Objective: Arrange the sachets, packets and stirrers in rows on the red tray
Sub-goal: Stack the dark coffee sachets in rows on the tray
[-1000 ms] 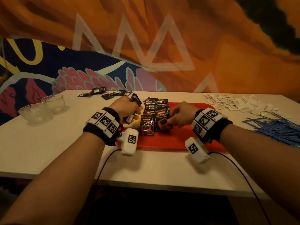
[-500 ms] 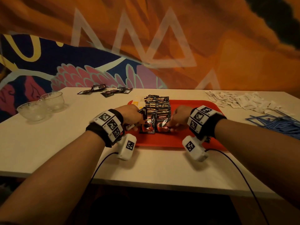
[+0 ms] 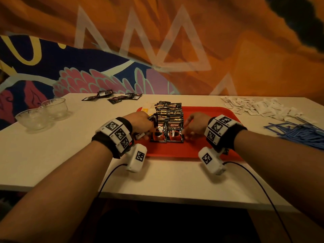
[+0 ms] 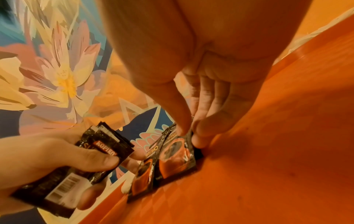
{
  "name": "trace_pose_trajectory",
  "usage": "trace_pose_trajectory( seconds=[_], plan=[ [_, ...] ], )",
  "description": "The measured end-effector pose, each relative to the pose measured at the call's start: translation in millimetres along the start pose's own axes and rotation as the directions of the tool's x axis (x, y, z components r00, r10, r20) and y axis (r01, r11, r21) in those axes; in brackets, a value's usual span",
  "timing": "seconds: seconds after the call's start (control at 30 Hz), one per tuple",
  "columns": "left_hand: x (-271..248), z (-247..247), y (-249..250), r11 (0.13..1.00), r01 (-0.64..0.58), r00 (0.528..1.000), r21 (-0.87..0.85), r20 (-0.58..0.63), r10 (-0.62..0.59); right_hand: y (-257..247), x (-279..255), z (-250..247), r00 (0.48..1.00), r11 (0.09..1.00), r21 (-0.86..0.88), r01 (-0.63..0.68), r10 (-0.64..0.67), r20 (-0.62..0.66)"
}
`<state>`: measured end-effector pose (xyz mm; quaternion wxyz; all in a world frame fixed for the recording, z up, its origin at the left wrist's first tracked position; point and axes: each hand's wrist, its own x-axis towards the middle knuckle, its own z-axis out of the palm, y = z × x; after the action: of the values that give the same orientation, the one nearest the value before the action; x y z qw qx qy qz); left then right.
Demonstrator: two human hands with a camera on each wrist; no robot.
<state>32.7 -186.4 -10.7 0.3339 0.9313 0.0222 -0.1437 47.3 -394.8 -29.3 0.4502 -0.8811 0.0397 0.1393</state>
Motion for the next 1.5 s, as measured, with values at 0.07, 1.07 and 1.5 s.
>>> trace_pose_trajectory(
  seconds=[0.07, 1.07, 1.5],
  plan=[
    [-1, -1, -1, 1.000, -0.002, 1.000, -0.015, -0.008, 0.002, 0, 1, -2, 1.000, 1.000, -0.010, 0.013, -0.013, -0.013],
    [-11, 23, 18, 0.710, -0.509, 0.755, -0.487, -0.648, 0.097, -42, -22, 36, 0.713, 0.785, -0.090, 0.613, -0.599, -0.365],
    [-14, 15, 13, 0.299, -0.481, 0.870, -0.824, -0.490, 0.050, -34, -7, 24, 0.855, 0.835, 0.211, 0.508, -0.460, -0.238]
  ],
)
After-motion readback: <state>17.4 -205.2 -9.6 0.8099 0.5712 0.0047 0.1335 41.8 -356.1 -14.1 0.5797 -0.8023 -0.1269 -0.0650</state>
